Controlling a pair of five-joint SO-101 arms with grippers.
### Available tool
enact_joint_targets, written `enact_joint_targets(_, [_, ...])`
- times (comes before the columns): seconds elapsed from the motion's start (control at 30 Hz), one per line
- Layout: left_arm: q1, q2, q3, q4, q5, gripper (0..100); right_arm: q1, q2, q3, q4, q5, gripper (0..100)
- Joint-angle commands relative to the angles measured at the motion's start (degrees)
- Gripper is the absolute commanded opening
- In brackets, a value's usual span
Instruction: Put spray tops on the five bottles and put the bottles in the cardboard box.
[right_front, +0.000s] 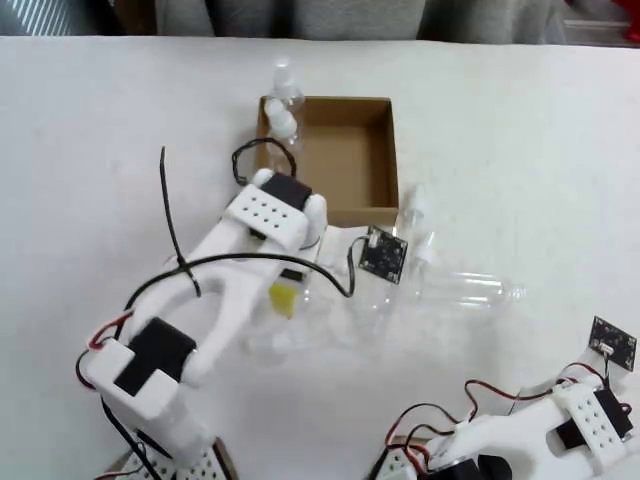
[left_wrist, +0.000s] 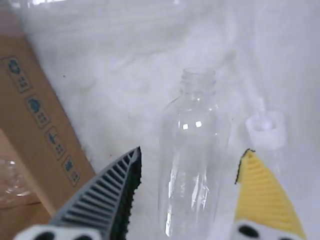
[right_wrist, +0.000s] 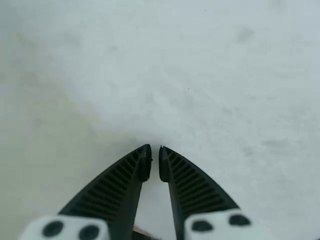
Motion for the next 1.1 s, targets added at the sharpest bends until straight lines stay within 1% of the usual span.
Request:
enact_joint_targets(0.0, [0.5, -0.4, 1.4, -4.3, -0.1, 31, -0.2, -1.0, -0.2, -0.7, 0.5, 1.6])
enact_joint_targets(0.03, [0.6, -0.4, 2.1, -5.7, 0.4, 31, -0.2, -1.0, -0.2, -0.7, 0.5, 1.6])
enact_joint_targets(0.13, [0.7, -0.4, 4.3, -10.5, 5.5, 31, -0.2, -1.0, -0.2, -0.7, 0.5, 1.6])
enact_joint_targets(0.2, [0.6, -0.4, 5.6, -12.3, 6.9, 31, -0.2, -1.0, -0.2, -0.7, 0.5, 1.6])
enact_joint_targets(0.53, [0.0, -0.3, 9.0, -13.2, 6.7, 31, -0.2, -1.0, -0.2, -0.7, 0.5, 1.6])
enact_joint_targets(0.63, [-0.3, 0.0, 9.1, -15.0, 7.1, 31, -0.2, -1.0, -0.2, -0.7, 0.5, 1.6])
enact_joint_targets(0.77, [-0.2, 4.2, 8.5, -16.5, 7.3, 31, -0.2, -1.0, -0.2, -0.7, 0.5, 1.6])
enact_joint_targets(0.93, [-0.5, 4.9, 8.4, -16.7, 10.8, 31, -0.2, -1.0, -0.2, -0.7, 0.5, 1.6])
enact_joint_targets(1.07, [-0.3, 5.0, 8.5, -16.7, 10.8, 31, -0.2, -1.0, -0.2, -0.7, 0.5, 1.6])
